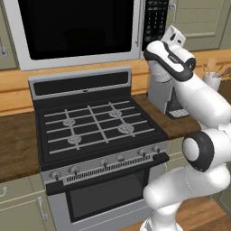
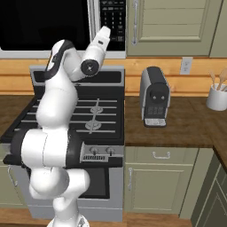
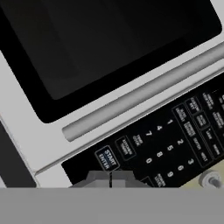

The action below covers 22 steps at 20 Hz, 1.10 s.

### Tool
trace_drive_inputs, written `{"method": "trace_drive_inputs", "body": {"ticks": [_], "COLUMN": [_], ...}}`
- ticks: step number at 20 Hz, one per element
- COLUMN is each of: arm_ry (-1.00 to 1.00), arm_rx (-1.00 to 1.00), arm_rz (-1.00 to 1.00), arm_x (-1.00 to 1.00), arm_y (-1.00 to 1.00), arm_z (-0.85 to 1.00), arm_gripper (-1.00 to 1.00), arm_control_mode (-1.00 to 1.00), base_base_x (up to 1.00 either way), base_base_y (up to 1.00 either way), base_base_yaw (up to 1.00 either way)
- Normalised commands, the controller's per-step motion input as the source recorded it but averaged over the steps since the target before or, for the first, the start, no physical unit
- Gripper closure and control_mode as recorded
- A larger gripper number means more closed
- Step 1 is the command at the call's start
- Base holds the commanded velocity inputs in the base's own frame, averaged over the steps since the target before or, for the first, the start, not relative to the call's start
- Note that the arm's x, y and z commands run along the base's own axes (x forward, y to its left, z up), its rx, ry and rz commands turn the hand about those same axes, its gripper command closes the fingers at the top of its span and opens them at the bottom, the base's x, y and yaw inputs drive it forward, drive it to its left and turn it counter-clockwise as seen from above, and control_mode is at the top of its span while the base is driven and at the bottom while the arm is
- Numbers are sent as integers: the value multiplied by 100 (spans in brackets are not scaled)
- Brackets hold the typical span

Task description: Pick the lemon wedge from the sink and place it in the bowl. Then pick the bowl and place it in the microwave. Then close the microwave door and press the start button.

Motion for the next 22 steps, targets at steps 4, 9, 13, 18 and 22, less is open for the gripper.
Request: {"method": "trace_drive_inputs", "body": {"ticks": [4,9,13,18,22], "arm_ry": [2,0,4,2,0], "arm_rx": [13,9,3,0,0], "arm_rz": [-2,1,12,25,29], "arm_x": [35,39,36,25,5], "arm_y": [-9,-12,-12,-13,-31], "arm_z": [19,7,0,-3,-15], "arm_gripper": [100,100,100,100,100], "arm_control_mode": [-100,-100,-100,-100,-100], "base_base_x": [0,0,0,0,0], "base_base_y": [0,0,0,0,0], "base_base_yaw": [0,0,0,0,0]}}
